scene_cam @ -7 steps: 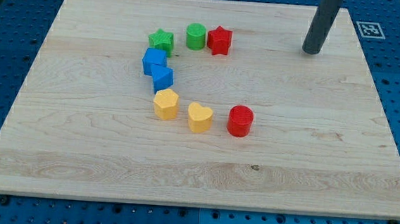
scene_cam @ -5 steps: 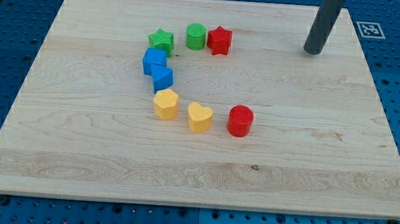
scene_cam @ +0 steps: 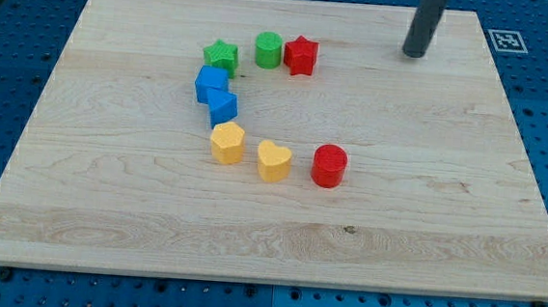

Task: Slide blue cube a bit left

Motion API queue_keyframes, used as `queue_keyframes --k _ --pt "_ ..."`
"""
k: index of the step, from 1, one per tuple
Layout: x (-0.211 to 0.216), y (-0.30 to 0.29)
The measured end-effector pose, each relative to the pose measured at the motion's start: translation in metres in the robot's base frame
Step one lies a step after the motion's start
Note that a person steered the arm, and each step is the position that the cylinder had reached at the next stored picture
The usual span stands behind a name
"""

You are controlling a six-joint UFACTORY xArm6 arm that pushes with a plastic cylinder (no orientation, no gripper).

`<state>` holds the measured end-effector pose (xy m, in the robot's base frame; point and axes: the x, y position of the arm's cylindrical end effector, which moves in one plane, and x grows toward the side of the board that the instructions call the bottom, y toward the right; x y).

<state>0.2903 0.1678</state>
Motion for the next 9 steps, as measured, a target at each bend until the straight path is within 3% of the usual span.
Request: queue_keyframes --k 1,2,3,4,5,9 --pt "0.000 -0.037" --pt "0.008 -0.039" --pt "0.059 -0.038" --pt "0.084 -0.090" --pt "0.091 -0.168" --pt "0.097 -0.263"
